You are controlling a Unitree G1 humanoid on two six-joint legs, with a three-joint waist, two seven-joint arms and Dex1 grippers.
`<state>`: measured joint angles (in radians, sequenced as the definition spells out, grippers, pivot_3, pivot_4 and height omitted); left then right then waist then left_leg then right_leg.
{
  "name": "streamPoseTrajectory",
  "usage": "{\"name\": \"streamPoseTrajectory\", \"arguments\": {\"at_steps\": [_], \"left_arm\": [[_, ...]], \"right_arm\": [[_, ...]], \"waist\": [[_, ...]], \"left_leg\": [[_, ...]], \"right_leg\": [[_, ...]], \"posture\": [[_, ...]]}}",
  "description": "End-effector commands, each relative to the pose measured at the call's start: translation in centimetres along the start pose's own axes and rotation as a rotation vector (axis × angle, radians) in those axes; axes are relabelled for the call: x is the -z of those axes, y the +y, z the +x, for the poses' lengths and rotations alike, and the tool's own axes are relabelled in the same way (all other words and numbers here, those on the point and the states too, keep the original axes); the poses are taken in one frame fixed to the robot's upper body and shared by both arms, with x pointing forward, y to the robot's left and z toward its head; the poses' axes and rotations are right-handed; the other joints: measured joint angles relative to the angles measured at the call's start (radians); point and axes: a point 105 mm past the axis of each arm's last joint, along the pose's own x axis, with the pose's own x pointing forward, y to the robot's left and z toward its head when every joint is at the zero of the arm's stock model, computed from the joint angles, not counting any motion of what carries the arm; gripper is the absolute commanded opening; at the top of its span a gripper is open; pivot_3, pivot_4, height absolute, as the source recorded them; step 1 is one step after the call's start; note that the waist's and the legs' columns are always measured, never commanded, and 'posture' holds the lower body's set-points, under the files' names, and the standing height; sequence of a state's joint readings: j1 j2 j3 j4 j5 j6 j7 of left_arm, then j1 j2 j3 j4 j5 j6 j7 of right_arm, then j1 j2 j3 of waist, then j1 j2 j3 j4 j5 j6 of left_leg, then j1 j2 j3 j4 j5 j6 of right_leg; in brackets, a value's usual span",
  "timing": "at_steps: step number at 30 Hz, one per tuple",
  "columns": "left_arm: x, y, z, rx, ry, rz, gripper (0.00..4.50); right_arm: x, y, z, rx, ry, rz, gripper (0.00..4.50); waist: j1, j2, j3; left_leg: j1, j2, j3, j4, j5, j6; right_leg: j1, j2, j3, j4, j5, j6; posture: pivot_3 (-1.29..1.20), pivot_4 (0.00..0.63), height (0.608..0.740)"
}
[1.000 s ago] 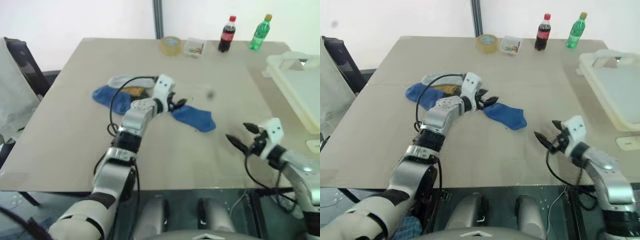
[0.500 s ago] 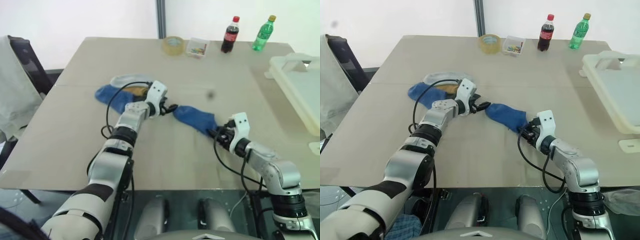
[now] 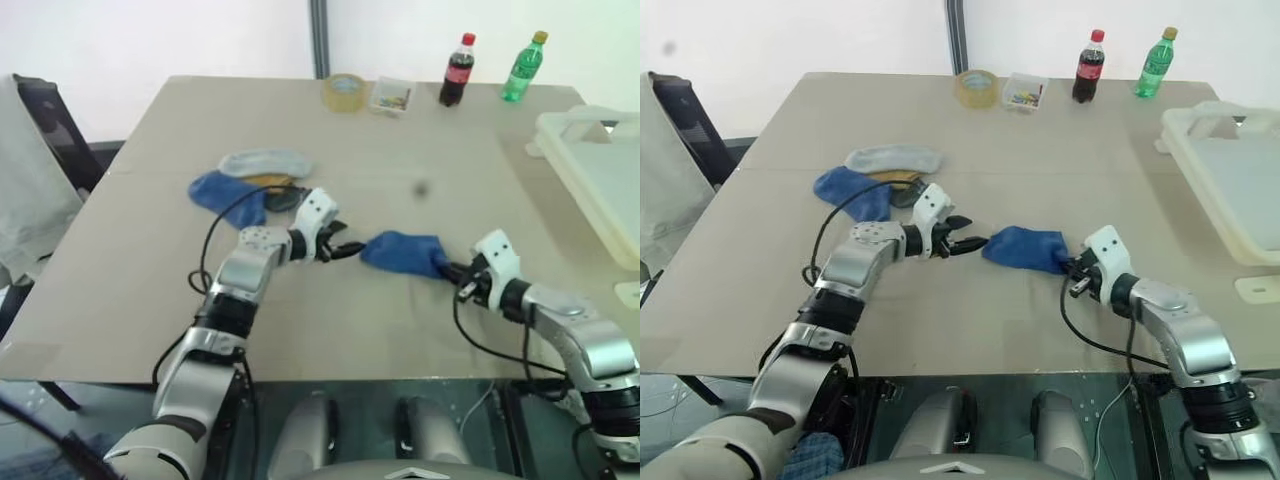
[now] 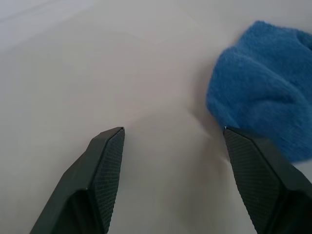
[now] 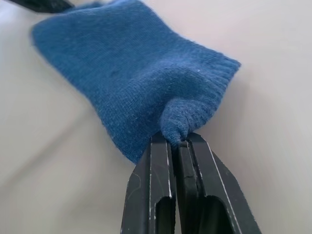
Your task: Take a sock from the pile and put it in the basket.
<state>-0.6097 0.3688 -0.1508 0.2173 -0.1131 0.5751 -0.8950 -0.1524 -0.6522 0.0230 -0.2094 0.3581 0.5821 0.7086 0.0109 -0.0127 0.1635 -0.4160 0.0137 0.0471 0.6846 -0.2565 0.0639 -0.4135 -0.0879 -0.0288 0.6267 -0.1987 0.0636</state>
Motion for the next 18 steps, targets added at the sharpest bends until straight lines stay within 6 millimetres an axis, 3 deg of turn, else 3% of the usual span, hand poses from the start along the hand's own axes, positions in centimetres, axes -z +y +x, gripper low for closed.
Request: {"name": "streamPoseTrajectory", "arguments": {"at_steps": [1, 11, 15, 18], "left_arm": [[0.9, -1.9, -0.7, 0.05, 0.042, -0.024, 3.45], [2.0, -5.7, -2.3, 0.149, 0.074, -0.065, 3.45], [2.1, -4.5, -2.4, 0.081, 0.073, -0.043, 3.45], [0.4, -2.2, -2.0, -0.019, -0.024, -0.088, 3.45]], "right_arm": [[-0.5, 0.3, -1.5, -0.099, -0.006, -0.062, 0.72], [-0.1, -1.7, -2.0, -0.08, -0.007, -0.146, 4.41], [-0.4, -3.0, -2.1, -0.034, -0.023, -0.163, 4.41], [-0.5, -3.3, -2.1, -0.027, -0.028, -0.158, 4.41]], "waist": [[0.0, 0.0, 0.0], [0.003, 0.0, 0.0], [0.003, 0.0, 0.0], [0.006, 0.0, 0.0]], "left_leg": [[0.0, 0.002, 0.0, 0.0, 0.0, 0.0], [0.001, 0.004, 0.001, 0.0, 0.0, 0.0], [0.001, 0.004, 0.002, 0.0, 0.0, 0.0], [0.001, 0.004, 0.001, 0.0, 0.0, 0.0]], "right_leg": [[0.0, 0.0, 0.0, 0.0, 0.0, 0.0], [0.0, 0.001, 0.001, 0.0, -0.002, -0.004], [0.0, 0.001, 0.001, 0.0, -0.002, -0.004], [0.0, 0.001, 0.001, 0.0, -0.002, -0.004]], "posture": [[0.0, 0.15, 0.74], [0.0, 0.15, 0.74], [0.0, 0.15, 0.74], [0.0, 0.15, 0.74]]}}
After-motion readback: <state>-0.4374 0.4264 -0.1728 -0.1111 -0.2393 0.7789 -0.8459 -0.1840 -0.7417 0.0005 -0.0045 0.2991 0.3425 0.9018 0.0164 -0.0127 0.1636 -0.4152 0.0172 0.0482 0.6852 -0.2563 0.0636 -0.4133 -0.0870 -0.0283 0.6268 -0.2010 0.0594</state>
